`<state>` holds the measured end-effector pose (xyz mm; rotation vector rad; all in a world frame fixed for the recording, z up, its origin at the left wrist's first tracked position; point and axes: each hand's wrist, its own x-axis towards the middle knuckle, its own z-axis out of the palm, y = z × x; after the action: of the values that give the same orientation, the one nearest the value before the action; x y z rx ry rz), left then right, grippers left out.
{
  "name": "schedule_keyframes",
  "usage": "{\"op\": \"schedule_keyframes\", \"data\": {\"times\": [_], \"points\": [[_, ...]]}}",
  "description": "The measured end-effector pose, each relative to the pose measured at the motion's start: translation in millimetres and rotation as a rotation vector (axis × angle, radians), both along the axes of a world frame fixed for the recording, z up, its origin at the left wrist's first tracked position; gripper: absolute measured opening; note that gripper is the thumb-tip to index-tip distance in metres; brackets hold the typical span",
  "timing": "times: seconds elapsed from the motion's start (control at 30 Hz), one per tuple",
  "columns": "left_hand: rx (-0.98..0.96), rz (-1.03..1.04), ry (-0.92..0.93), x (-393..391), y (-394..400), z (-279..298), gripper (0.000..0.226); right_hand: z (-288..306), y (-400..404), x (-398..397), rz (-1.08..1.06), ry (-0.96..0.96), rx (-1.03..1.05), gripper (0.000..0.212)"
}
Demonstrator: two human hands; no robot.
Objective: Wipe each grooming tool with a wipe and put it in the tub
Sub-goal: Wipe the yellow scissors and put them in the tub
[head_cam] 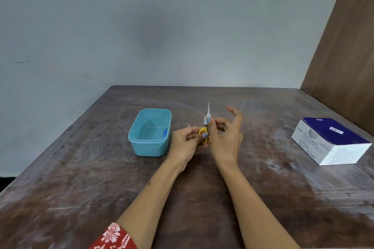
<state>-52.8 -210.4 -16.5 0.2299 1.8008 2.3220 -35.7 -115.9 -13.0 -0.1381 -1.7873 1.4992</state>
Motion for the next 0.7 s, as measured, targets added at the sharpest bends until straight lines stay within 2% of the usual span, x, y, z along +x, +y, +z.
{"op": "schedule_keyframes", "data": {"times": [0.2, 0.43, 0.7], "points": [[-0.090, -0.040, -0.006, 0.1, 0.4, -0.6, 0.017, 4.0, -0.7, 1.5, -0.043, 0.045, -0.049, 0.059], [-0.214, 0.026, 0.089, -1.7, 1.1, -2.5, 0.022, 2.0, -0.3, 1.8, -0.017, 0.020, -0.012, 0.050], [-0.163, 0.012, 0.067, -1.2, -3.0, 1.2, 0.024, 1.0, -0.6, 1.4, -0.003, -0.007, 0.015, 0.056]]}}
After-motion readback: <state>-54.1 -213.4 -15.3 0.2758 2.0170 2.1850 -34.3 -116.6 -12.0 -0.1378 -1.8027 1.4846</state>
